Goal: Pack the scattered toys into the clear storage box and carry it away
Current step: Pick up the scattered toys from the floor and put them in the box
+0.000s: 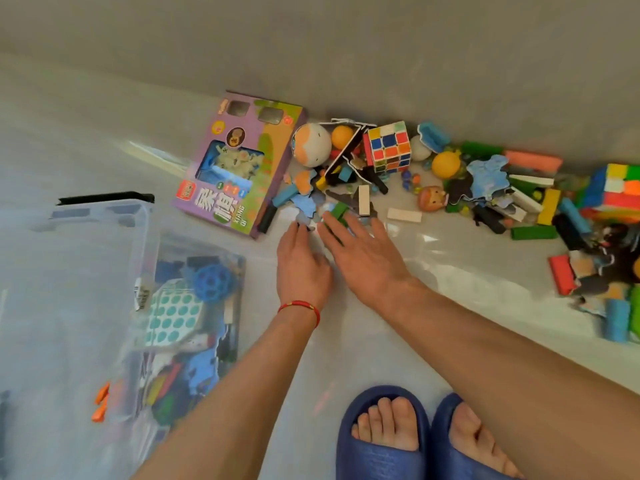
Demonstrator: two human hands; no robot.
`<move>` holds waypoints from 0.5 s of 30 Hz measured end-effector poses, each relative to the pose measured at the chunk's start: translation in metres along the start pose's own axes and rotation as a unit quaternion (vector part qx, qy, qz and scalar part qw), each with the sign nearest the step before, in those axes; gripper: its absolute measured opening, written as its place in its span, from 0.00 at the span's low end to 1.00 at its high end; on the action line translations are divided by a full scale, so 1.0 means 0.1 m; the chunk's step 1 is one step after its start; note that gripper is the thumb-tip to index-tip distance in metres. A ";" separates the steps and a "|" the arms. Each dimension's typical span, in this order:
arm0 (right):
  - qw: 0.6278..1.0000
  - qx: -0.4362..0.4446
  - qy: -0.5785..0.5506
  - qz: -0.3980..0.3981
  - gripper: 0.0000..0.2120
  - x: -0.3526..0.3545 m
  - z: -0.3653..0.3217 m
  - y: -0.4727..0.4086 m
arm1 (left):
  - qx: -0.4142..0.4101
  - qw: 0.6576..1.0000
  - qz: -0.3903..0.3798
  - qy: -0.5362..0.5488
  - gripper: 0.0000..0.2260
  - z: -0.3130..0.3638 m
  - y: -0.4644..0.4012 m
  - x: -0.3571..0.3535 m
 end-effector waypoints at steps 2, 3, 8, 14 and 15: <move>1.000 0.009 0.000 0.017 0.38 -0.11 -0.01 0.15 | -0.032 0.998 0.024 -0.039 0.24 -0.02 0.15 -0.03; 1.000 0.019 -0.006 0.024 0.38 -0.15 0.01 0.22 | -0.053 0.996 0.036 -0.056 0.21 0.00 0.24 -0.04; 0.997 0.044 -0.007 0.063 0.36 -0.14 0.13 0.40 | -0.055 0.995 0.069 -0.053 0.11 -0.08 0.50 -0.06; 0.996 -0.009 -0.026 0.087 0.27 -0.34 0.36 0.59 | -0.049 0.996 0.053 -0.048 0.08 -0.05 0.61 -0.11; 0.995 -0.009 -0.029 0.098 0.26 -0.36 0.40 0.66 | -0.049 0.996 0.053 -0.044 0.09 -0.04 0.61 -0.11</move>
Point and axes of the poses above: each hand's wrist, its own y-axis away from the middle knuckle, its own x-axis out of the back of the hand, z = x × y, the point moved 9 cm from there along -y, towards the middle knuckle, and after that the axes turned 11 degrees about -z, right-handed, at the moved point
